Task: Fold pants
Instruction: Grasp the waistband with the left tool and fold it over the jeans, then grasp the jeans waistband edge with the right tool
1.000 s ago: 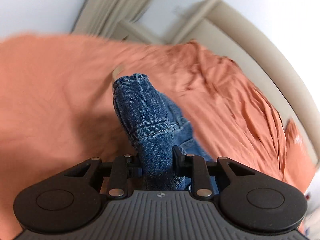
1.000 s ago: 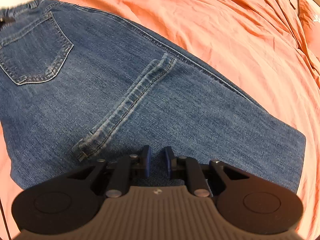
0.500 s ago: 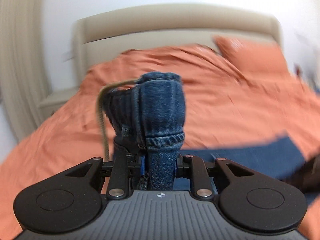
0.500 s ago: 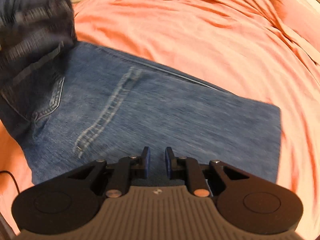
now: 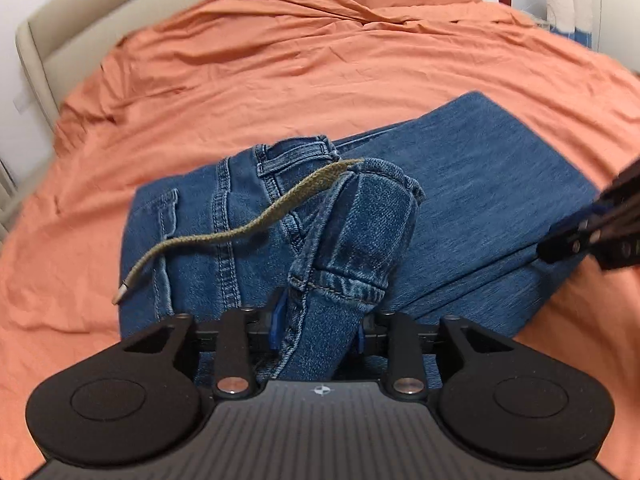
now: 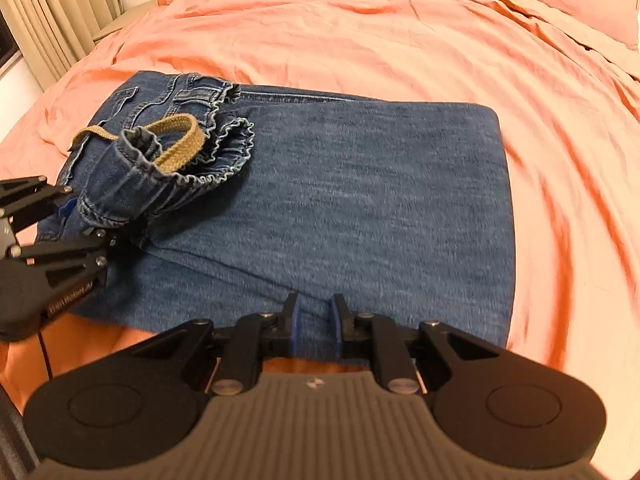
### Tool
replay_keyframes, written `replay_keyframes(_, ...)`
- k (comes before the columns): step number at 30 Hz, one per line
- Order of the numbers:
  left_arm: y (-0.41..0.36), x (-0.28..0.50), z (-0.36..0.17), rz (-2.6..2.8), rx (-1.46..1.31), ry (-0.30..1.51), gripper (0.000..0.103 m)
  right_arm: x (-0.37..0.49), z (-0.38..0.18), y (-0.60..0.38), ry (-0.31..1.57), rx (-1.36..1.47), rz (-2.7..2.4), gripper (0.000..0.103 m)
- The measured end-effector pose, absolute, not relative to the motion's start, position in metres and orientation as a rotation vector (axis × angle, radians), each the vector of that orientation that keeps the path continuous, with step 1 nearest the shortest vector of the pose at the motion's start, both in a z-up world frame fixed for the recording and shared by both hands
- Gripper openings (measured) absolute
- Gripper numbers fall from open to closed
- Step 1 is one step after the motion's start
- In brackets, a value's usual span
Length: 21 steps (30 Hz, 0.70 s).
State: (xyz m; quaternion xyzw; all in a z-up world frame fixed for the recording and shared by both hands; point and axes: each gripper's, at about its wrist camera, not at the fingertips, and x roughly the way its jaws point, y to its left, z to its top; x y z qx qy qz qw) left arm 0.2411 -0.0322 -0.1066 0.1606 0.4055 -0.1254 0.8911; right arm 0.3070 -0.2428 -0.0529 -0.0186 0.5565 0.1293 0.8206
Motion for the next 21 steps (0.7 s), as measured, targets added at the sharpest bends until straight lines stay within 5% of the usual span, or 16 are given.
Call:
replay_keyframes(4, -0.013, 0.245, -0.091, -0.347, 0.138, 0.888, 0.071, 0.301, -0.047, -0.246, 1.162, -0.025, 0.286, 0.015)
replay_keyframes(21, 0.1, 0.267, -0.048, -0.104, -0.165, 0.782, 0.066, 0.314, -0.012, -0.226, 1.061, 0.151, 0.304, 0.04)
